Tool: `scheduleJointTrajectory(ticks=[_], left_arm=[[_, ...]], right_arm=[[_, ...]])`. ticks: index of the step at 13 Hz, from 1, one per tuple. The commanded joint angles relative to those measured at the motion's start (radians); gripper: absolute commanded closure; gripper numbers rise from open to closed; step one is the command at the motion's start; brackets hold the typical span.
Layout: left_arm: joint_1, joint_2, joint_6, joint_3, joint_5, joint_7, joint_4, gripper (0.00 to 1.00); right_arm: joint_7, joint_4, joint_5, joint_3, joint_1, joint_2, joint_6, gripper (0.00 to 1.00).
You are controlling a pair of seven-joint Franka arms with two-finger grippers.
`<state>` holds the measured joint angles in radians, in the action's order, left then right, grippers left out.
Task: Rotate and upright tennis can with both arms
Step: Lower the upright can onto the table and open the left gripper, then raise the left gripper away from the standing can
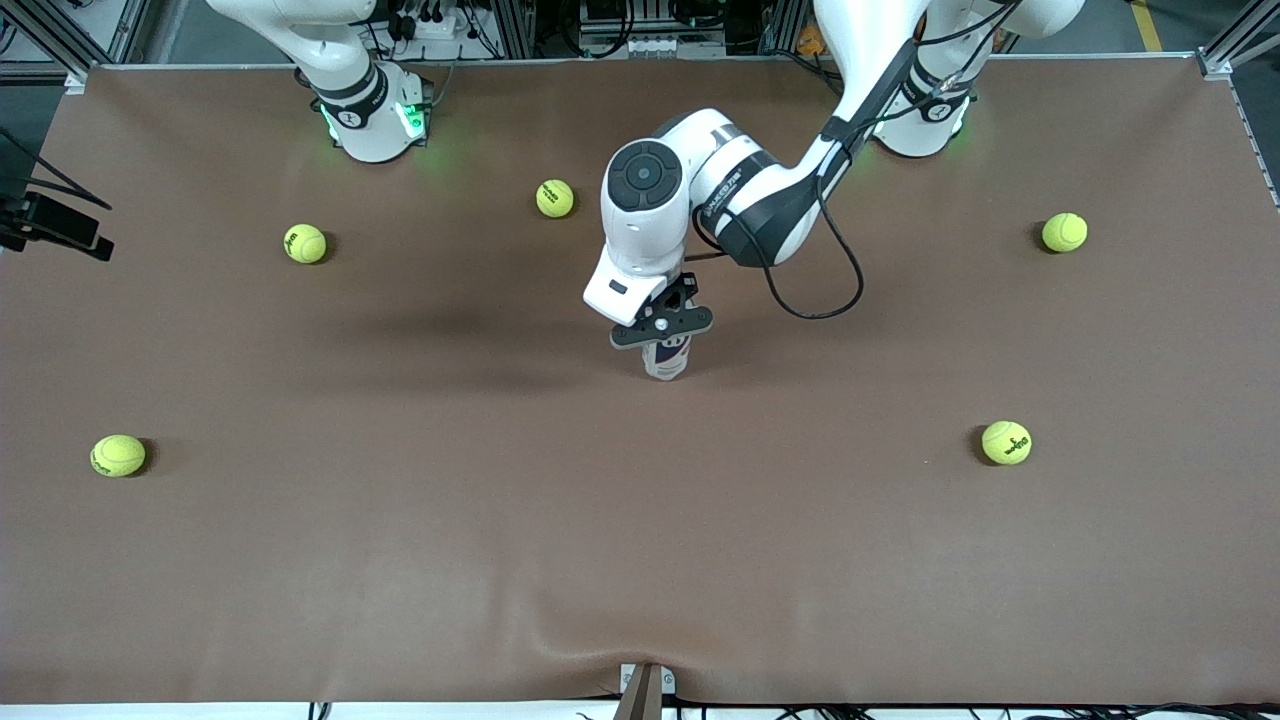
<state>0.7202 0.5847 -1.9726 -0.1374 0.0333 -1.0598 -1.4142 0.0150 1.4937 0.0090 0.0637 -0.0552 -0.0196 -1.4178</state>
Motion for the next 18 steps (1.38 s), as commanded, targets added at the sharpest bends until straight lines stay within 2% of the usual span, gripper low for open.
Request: scheduleJointTrajectory(ticks=[1, 2, 3, 4, 5, 6, 10, 14, 18], left_arm=[[0.005, 0.012, -0.003, -0.002, 0.017, -0.016, 0.024, 0.46], [0.004, 0.007, -0.003, -0.004, 0.017, -0.016, 0.024, 0.34], [0.004, 0.003, -0.003, -0.004, 0.017, -0.016, 0.026, 0.29], [0.002, -0.003, -0.003, -0.007, 0.016, -0.017, 0.027, 0.2], [0.001, -0.014, -0.002, -0.007, 0.014, -0.019, 0.027, 0.07], [-0.004, -0.028, 0.0, -0.007, 0.002, -0.02, 0.027, 0.0], [-0.015, -0.063, 0.021, 0.002, -0.004, -0.017, 0.052, 0.0], [-0.132, -0.12, 0.054, 0.009, -0.004, 0.033, 0.069, 0.0], [-0.27, -0.135, 0.093, 0.002, -0.007, 0.194, 0.064, 0.0]], right_arm=[[0.016, -0.007, 0.002, 0.004, 0.006, -0.002, 0.01, 0.0], [0.016, -0.009, 0.002, 0.004, 0.006, -0.002, 0.008, 0.0], [0.016, -0.009, 0.002, 0.004, 0.006, -0.002, 0.008, 0.0], [0.016, -0.007, 0.002, 0.004, 0.006, -0.002, 0.01, 0.0], [0.016, -0.007, 0.002, 0.004, 0.006, -0.002, 0.01, 0.0], [0.016, -0.007, 0.002, 0.004, 0.006, -0.002, 0.01, 0.0], [0.016, -0.009, 0.002, 0.004, 0.008, -0.002, 0.01, 0.0], [0.016, -0.007, 0.002, 0.004, 0.008, -0.002, 0.008, 0.0], [0.016, -0.007, 0.002, 0.004, 0.008, -0.002, 0.01, 0.0]])
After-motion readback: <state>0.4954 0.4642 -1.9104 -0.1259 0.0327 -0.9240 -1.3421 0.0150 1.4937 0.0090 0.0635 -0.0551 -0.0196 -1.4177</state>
